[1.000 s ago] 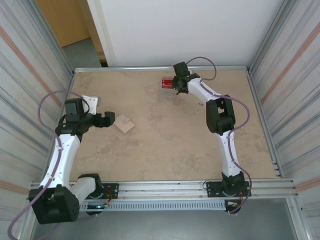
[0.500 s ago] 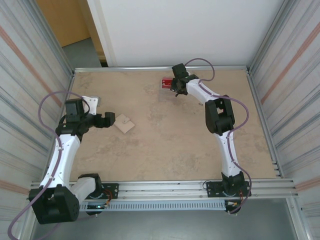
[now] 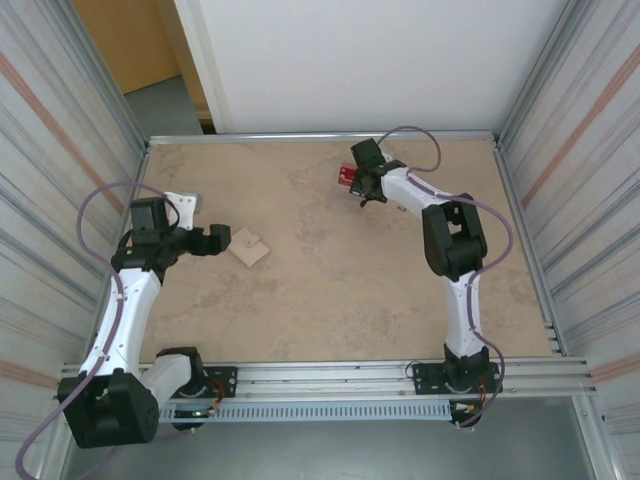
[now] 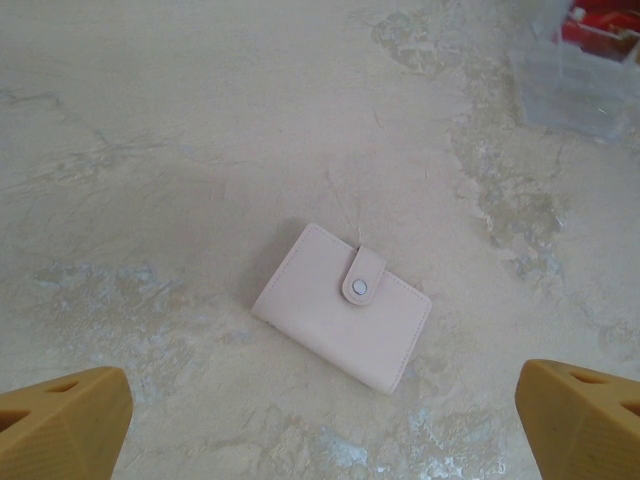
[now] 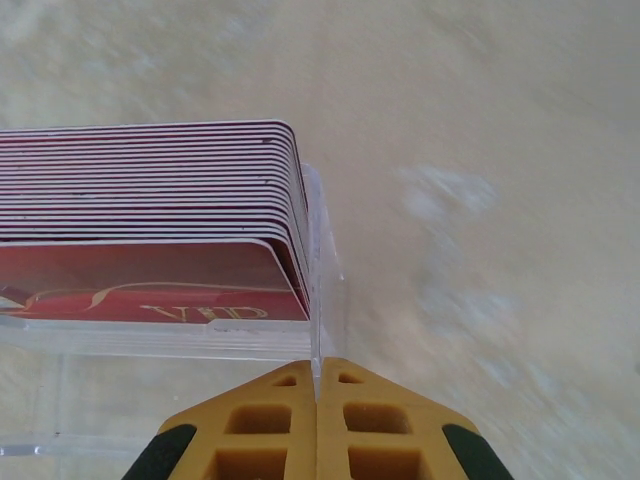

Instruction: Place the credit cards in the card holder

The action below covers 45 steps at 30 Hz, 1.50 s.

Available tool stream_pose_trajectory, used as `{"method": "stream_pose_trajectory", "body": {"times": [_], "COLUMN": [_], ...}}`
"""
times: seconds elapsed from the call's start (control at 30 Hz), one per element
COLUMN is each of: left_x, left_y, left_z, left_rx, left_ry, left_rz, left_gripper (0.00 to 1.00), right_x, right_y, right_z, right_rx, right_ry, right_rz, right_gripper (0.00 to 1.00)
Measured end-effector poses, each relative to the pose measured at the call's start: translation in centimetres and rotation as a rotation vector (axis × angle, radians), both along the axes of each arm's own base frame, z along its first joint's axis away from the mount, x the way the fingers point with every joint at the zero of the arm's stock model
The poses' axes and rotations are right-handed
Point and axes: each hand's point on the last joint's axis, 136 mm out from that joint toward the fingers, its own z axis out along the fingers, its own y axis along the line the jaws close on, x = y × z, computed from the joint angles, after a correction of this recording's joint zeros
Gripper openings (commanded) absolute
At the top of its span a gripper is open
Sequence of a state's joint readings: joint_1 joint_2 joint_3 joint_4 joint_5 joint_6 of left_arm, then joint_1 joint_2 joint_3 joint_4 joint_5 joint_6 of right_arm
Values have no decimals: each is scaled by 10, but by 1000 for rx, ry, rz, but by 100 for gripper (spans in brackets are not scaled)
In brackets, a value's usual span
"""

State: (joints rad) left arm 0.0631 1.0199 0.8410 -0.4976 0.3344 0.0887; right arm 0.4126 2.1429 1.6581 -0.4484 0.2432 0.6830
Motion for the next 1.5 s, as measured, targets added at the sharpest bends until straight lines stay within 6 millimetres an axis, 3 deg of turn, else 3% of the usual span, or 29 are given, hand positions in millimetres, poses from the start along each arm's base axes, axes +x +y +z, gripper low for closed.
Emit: {"method": "stream_pose_trajectory", "body": {"times": [0.4, 0.63, 0.77, 0.87, 1.1, 1.37, 1.5], "left_x": [-1, -1, -2, -2, 3, 12, 19], "left_y": [-17, -31, -35, -31, -5, -15, -16], "left_z": [-10, -34, -54, -79, -130, -150, -155], "left_rx": [-102, -233, -290, -329, -480, -598, -620], "left_ry": [66, 207, 281, 366, 556, 634, 668], "left_rz": [-5, 57, 113, 183, 436, 479, 487], "left_gripper": [95, 93, 92, 90, 83, 75, 71], "right_x": [-141, -203, -216, -221, -228, -247, -251], "right_y": [-75, -86, -84, -83, -81, -77, -77], "right_z": [-4, 0, 0, -2, 14, 52, 70], "right_rx": [-46, -32, -11, 2, 74, 95, 70], "right_ry": [45, 4, -19, -33, -106, -204, -242], "right_rz": [-261, -428, -484, -514, -551, -476, -396], "right_gripper": [4, 1, 4, 14, 25, 35, 47]}}
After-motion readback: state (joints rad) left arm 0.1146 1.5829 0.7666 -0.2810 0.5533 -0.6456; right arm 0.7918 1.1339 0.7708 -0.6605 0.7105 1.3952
